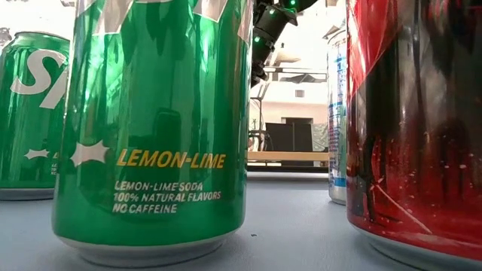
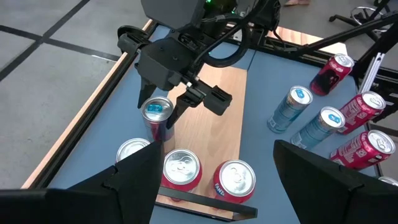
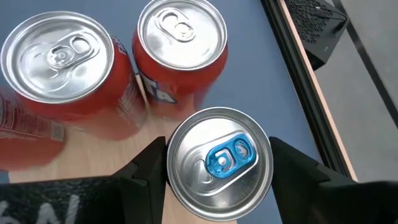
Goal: Place canned beverage on shelf
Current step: Put the blue soda can on the shelf
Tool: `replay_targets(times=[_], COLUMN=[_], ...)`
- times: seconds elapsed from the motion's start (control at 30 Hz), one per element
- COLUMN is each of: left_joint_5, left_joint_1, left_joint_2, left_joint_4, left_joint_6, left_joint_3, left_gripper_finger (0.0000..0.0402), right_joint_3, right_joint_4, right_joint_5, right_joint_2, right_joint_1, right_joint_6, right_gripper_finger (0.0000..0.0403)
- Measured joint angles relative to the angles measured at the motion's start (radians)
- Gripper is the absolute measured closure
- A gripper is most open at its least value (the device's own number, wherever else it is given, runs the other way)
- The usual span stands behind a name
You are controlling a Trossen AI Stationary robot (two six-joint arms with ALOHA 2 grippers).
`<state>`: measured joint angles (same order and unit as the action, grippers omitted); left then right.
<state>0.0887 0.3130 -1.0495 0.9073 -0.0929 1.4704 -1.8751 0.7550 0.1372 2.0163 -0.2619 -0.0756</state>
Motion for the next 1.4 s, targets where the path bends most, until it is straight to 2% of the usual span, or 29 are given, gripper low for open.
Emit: replay_targets(times=[0.23,0.5,0.8,1.4], left_joint_5=[-0.022,-0.023,-0.022,-0.022], left_joint_1=[0.000,0.000,0.000,0.000], left_joint_2=[0.000,0.000,0.000,0.000], left_joint_4=[0.000,0.000,0.000,0.000], left_joint_6=[-0.001,-0.001,-0.001,-0.006], left_joint_3=[0.000,0.000,0.000,0.000], left_gripper_finger=[0.0115,0.0115,0.0115,0.0115], right_joint_3=[0.000,0.000,0.000,-0.001], right_joint_4=[-0.001,0.002,0.014,0.020], right_joint_5=[0.005,0.071,0.067,0.022], right_joint_2=[0.000,0.001,0.001,0.000], right_joint_1=[0.013,0.021,0.020,0.020], right_joint_6=[0.001,0.000,0.000,0.022], right_gripper_finger=[0.0191,0.0185,0.0165,0.0163])
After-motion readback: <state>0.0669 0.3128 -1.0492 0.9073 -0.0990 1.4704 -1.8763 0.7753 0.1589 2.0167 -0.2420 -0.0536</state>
